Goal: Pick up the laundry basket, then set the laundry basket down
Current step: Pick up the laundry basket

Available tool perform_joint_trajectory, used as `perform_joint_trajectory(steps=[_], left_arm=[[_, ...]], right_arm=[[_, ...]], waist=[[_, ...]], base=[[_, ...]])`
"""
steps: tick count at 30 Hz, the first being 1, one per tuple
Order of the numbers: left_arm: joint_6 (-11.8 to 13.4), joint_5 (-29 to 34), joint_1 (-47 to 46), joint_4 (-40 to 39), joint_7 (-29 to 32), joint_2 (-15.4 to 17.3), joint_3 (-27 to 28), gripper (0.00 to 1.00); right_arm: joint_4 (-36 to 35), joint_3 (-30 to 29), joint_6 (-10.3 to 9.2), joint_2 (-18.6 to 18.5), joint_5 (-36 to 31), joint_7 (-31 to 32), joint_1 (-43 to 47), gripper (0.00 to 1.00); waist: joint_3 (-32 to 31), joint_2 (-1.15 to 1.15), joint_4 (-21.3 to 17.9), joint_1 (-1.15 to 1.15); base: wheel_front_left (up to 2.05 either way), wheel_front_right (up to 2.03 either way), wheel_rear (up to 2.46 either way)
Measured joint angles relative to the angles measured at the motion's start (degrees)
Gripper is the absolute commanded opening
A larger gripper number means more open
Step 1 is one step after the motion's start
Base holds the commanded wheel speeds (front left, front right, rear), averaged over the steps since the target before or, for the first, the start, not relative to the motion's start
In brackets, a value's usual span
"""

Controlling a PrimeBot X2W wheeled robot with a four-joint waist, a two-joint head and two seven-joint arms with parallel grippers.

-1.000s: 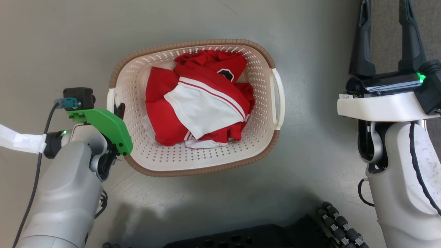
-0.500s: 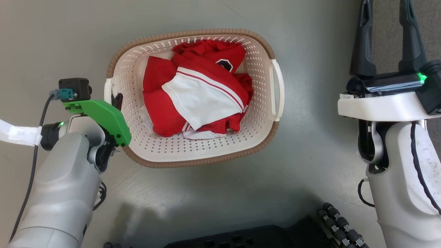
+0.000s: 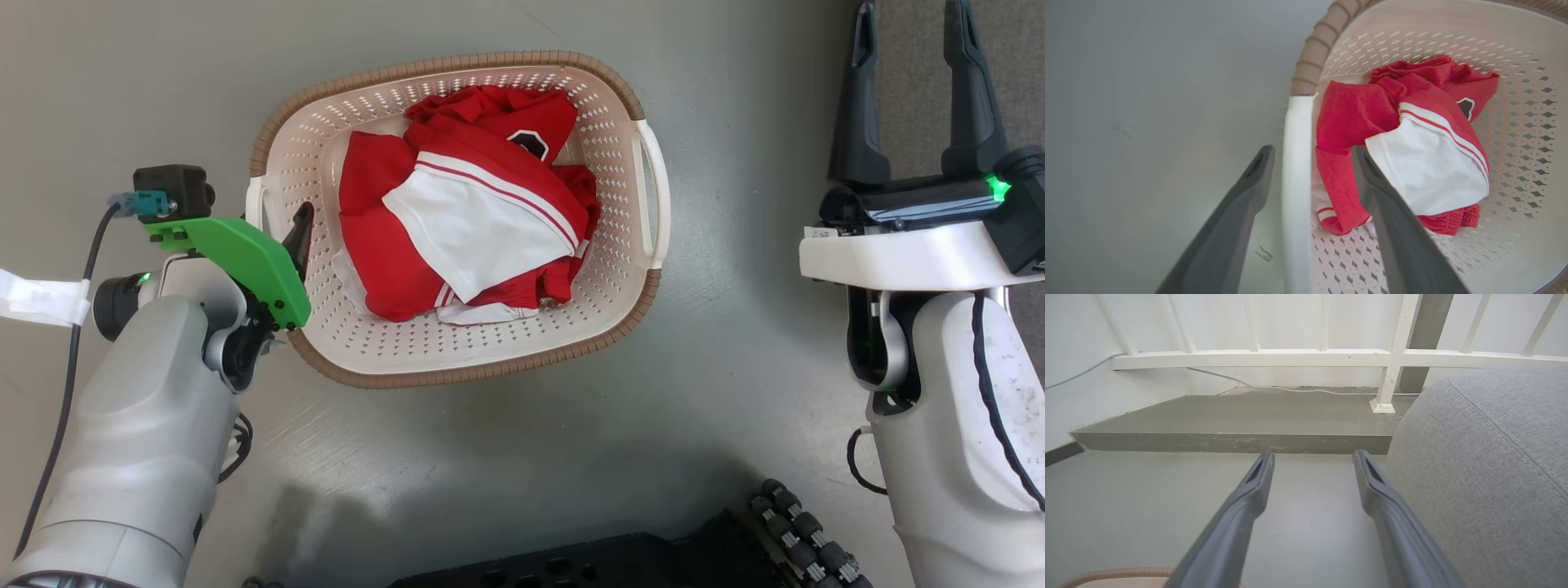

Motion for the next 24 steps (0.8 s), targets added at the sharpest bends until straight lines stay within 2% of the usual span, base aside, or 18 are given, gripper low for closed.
perform_joint_trajectory(steps=[12, 18, 24], left_arm=[[0.00, 0.63, -0.71, 2.37, -2.66, 1.70, -1.77, 1.00], [0.00, 1.03, -0.70, 1.83, -8.09, 1.48, -1.93, 1.00], [0.00, 4.26, -0.51, 1.58, -14.23, 1.26, -3.37, 1.00]], right_arm=[[0.12, -0.98, 0.00, 0.02, 0.00, 0.00, 0.09, 1.00], [1.36, -1.52, 0.00, 0.04, -0.14, 0.00, 0.26, 1.00], [4.02, -2.64, 0.00, 0.08, -0.58, 0.00, 1.21, 1.00]], waist=[[-0.49, 0.00, 0.52, 0.00], [-2.02, 0.00, 1.37, 0.00], [-4.43, 0.00, 2.40, 0.00]], base=[[0.00, 0.00, 0.00], [0.00, 0.00, 0.00], [0.00, 0.00, 0.00]])
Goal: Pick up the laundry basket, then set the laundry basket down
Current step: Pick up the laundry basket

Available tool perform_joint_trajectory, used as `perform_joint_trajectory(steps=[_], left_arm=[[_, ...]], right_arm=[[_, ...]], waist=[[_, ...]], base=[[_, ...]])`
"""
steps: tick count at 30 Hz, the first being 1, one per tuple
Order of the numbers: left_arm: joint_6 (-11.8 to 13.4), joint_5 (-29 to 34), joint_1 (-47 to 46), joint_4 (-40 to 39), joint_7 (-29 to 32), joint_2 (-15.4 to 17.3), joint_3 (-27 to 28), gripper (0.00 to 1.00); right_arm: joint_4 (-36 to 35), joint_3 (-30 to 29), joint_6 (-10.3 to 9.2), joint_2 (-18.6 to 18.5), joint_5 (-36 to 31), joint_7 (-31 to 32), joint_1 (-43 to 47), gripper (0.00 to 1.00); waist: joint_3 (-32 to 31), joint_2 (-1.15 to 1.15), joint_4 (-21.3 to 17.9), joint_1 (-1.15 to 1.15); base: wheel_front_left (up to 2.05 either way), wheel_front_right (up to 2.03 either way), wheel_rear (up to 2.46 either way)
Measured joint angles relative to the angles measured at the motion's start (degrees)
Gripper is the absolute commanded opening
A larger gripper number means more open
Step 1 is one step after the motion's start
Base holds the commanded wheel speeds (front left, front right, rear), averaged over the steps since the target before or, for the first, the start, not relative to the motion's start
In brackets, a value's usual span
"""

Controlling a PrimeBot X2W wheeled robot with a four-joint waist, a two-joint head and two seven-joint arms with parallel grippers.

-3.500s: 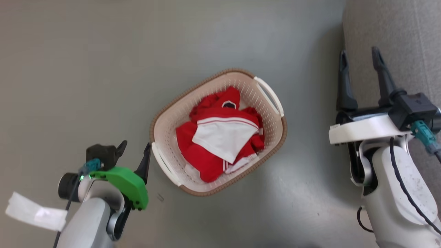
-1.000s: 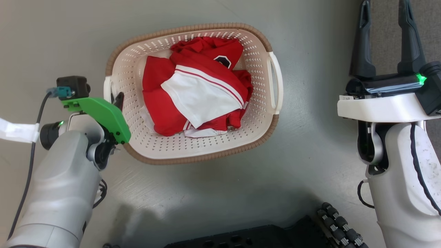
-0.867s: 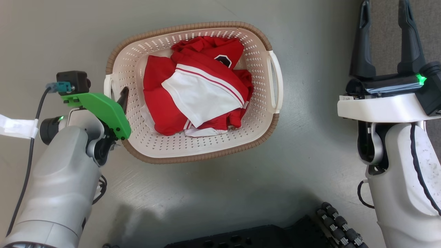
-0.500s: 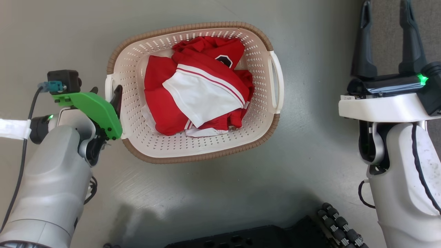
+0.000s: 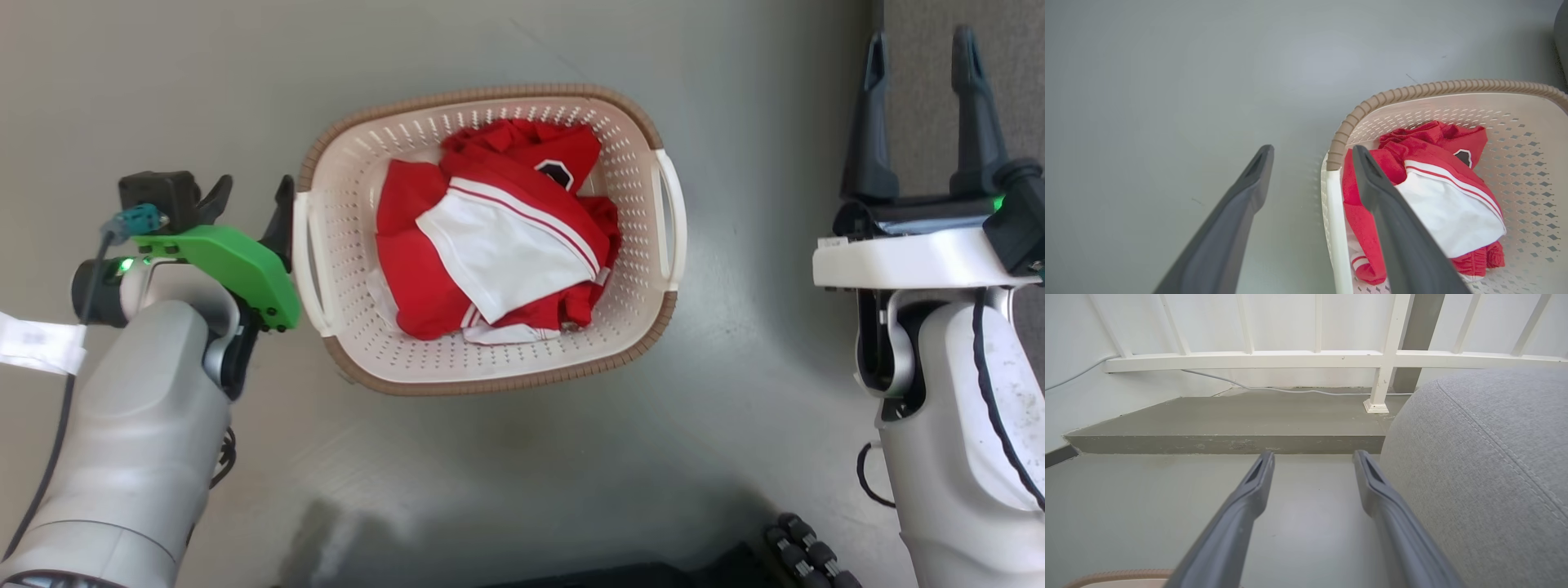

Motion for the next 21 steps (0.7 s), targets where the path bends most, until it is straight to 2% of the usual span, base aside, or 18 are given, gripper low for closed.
perform_joint_trajectory(steps=[10, 16, 21], left_arm=[[0.11, 3.47, 2.61, -3.02, -1.68, -0.69, -1.35, 1.00], [1.65, 3.88, 4.21, -5.53, -1.72, 0.04, -0.26, 1.00], [3.43, 5.35, 5.32, -13.16, -1.72, 0.66, 2.96, 1.00]], right_arm=[[6.04, -0.47, 0.00, 0.02, 0.00, 0.01, 1.51, 1.00], [8.24, 0.09, 0.00, 0.02, -0.01, 0.01, 2.23, 1.00], [10.48, -0.09, 0.00, 0.03, -0.01, 0.01, 3.91, 1.00]], waist=[[-5.63, 0.00, 2.02, 0.00], [-9.23, 0.00, 2.73, 0.00], [-13.12, 0.00, 3.19, 0.00]], base=[[0.00, 0.00, 0.00], [0.00, 0.00, 0.00], [0.00, 0.00, 0.00]])
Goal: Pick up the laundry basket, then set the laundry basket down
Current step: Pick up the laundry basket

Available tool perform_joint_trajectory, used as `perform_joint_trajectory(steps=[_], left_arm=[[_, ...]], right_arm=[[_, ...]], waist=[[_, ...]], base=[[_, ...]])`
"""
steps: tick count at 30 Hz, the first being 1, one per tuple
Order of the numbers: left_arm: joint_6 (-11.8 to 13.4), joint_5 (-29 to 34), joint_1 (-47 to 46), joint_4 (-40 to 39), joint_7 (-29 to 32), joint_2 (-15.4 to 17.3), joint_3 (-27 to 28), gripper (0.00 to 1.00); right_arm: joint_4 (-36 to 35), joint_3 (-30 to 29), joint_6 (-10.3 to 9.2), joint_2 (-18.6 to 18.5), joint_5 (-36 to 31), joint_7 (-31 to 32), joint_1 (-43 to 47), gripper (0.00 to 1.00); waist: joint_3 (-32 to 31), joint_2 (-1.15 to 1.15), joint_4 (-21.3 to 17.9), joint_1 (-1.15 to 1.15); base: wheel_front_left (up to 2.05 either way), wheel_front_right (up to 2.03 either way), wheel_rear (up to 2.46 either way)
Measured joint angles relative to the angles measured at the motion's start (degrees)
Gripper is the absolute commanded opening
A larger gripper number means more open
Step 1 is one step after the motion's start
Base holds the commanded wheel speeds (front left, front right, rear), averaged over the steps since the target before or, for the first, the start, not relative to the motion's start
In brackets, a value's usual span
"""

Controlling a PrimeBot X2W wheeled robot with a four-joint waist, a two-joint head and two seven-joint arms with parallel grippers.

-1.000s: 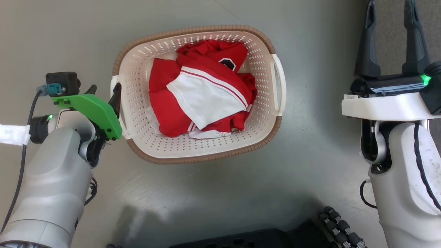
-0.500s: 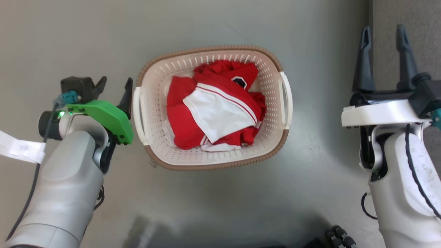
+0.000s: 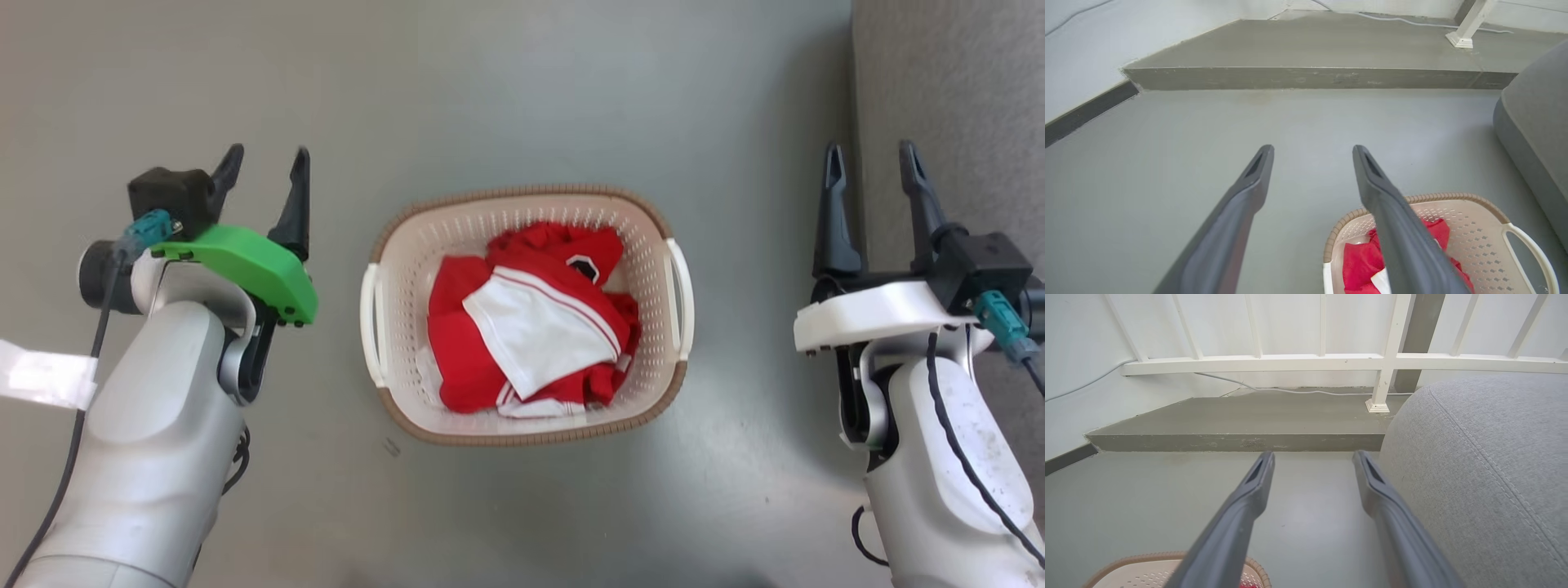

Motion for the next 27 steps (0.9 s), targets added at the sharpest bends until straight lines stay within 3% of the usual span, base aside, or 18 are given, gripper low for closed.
perform_joint_trajectory(steps=[13, 27], left_arm=[[4.23, 5.23, 10.96, -14.41, 0.00, 1.36, 5.64, 1.00], [7.26, 6.61, 25.67, -23.27, 0.00, 1.69, 7.08, 1.00]], right_arm=[[4.35, 0.10, 0.63, 0.09, 0.02, 0.00, 3.39, 1.00], [6.92, 0.53, 2.10, 0.49, 0.55, 0.00, 9.42, 1.00]], waist=[[-11.38, 0.00, 0.66, 0.00], [-22.32, 0.00, 0.14, 0.00]], base=[[0.00, 0.00, 0.00], [0.00, 0.00, 0.00]])
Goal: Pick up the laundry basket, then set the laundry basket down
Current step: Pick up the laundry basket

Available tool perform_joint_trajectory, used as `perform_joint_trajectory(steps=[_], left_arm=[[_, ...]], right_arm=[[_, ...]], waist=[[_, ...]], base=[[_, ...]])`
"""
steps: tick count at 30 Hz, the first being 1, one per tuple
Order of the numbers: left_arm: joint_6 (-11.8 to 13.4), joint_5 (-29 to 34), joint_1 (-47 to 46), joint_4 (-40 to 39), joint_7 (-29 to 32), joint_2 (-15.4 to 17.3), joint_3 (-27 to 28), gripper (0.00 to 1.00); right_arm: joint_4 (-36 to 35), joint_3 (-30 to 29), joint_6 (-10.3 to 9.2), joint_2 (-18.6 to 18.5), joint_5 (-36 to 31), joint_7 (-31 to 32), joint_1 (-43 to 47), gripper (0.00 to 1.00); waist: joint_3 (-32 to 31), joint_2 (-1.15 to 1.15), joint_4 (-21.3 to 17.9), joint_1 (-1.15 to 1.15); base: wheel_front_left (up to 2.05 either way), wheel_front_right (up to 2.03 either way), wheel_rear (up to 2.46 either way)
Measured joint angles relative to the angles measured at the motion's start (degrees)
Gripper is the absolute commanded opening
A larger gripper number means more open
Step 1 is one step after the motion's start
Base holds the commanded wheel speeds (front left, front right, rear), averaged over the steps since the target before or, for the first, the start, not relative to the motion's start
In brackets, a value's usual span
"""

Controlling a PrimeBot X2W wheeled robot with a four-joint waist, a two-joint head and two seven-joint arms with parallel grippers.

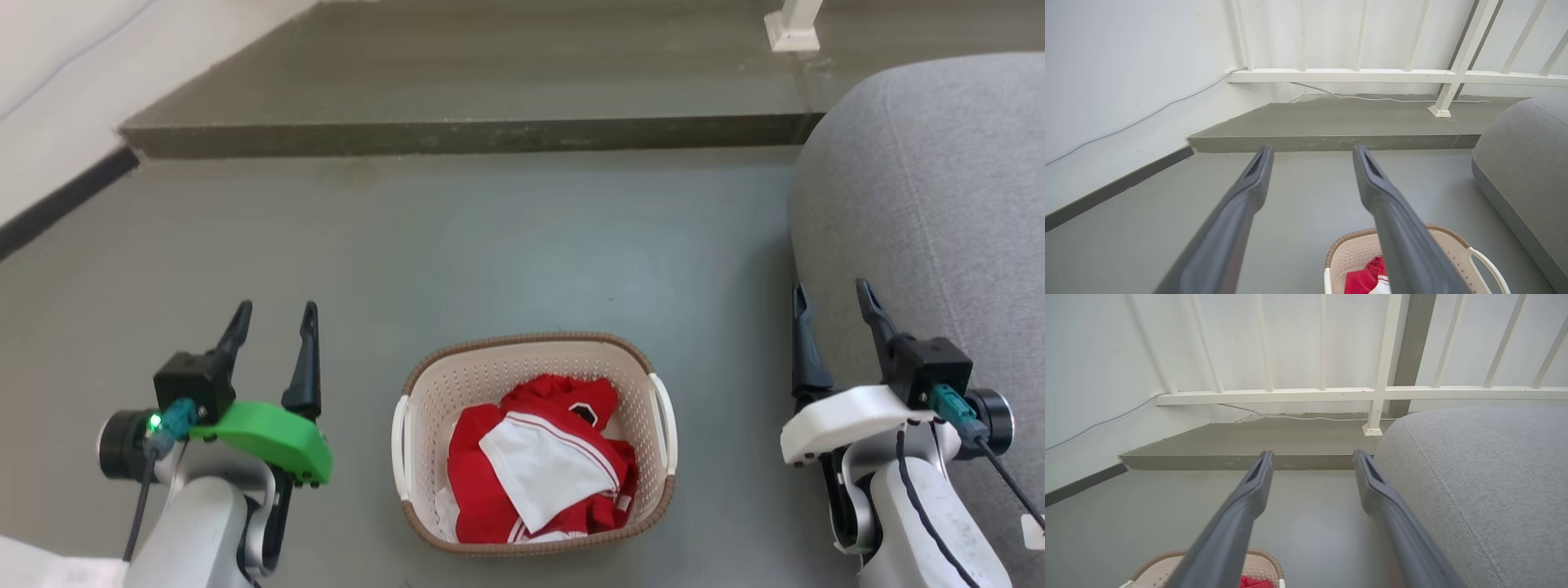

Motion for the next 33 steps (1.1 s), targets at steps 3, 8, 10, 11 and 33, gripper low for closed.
perform_joint_trajectory(steps=[3, 8, 10, 11, 33], left_arm=[[0.24, 0.40, 2.42, -1.67, 0.00, 0.13, 0.04, 1.00], [0.97, 1.76, 5.92, -4.06, 0.00, 0.43, 0.02, 1.00], [1.23, 2.08, 7.12, -4.81, 0.00, 0.42, 0.05, 1.00], [1.26, 2.08, 7.84, -5.47, 0.01, 0.43, 0.18, 1.00], [2.98, 4.13, 16.78, -13.97, 0.00, -0.38, 2.94, 1.00]], right_arm=[[0.00, 0.15, 0.02, 0.08, 0.02, 0.00, 1.07, 1.00], [-0.35, 0.22, 0.02, 0.21, 0.03, 0.00, 2.03, 1.00], [-0.40, 0.21, 0.02, 0.21, 0.11, 0.00, 2.21, 1.00], [-0.55, 0.27, 0.02, 0.22, 0.33, 0.00, 2.24, 1.00], [-2.82, 2.71, 0.00, 0.36, 1.43, 0.00, 7.63, 1.00]], waist=[[-1.57, 0.00, -0.30, 0.00], [-2.94, 0.00, -1.00, 0.00], [-3.37, 0.00, -1.21, 0.00], [-3.60, 0.00, -1.31, 0.00], [-5.77, 0.00, -2.24, 0.00]], base=[[0.00, 0.00, 0.00], [0.00, 0.00, 0.00], [0.00, 0.00, 0.00], [0.00, 0.00, 0.00], [0.00, 0.00, 0.00]])
